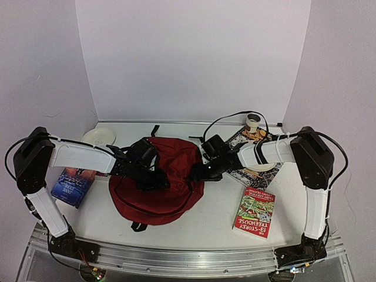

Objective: Pack the student bag
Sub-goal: Hold the student bag at the center of the board, then grab the largest pocket of the student bag.

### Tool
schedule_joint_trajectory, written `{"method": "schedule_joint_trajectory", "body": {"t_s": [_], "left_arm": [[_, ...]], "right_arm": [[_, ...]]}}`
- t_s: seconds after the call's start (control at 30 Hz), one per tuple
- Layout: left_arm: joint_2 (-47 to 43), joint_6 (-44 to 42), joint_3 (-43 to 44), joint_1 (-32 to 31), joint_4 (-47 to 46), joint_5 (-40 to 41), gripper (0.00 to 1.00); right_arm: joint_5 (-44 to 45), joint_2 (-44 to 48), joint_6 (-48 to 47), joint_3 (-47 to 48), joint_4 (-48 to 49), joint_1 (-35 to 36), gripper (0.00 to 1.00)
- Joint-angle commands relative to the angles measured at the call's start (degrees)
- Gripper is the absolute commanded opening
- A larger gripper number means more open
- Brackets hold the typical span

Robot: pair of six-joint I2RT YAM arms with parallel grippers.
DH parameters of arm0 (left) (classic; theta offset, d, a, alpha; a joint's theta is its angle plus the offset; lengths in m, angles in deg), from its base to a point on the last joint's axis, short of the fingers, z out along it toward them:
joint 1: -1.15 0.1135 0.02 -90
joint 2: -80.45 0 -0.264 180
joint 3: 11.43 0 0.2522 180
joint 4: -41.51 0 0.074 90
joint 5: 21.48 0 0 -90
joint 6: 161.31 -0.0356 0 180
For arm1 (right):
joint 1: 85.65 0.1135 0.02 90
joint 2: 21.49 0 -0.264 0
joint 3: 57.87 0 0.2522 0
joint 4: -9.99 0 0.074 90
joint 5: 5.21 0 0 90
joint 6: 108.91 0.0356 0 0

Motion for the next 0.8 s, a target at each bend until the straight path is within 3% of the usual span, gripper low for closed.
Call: {"method": "schedule_joint_trajectory", "body": {"t_s": [0.0,0.23,0.33,0.47,0.63,0.77], "left_arm": [[-0.1,-0.8,-0.4,0.1,-1.9,0.3,0.57],[-2.9,-0.1,-0.9,0.1,-2.4,-0.4,0.57],[-3.8,0.7,-0.7,0.1,-2.4,-1.5,0.57],[-5.1,1.8,-0.1,0.0,-2.3,-2.5,0.57],[-6.5,3.4,1.1,-0.2,-2.4,-4.2,0.54],[-6.0,4.3,2.8,-0.9,-2.4,-6.2,0.45]], "right_arm": [[-4.1,-2.1,1.7,-0.1,2.8,-0.2,0.63],[-10.1,-0.1,3.4,-1.5,7.9,0.3,0.20],[-10.6,1.9,4.5,-2.1,8.9,0.5,0.08],[-9.8,4.9,6.3,-3.1,10.0,1.2,0.01],[-6.6,7.8,9.7,-3.1,10.3,3.0,0.00],[-3.4,9.0,11.0,-2.5,10.2,4.8,0.00]]}}
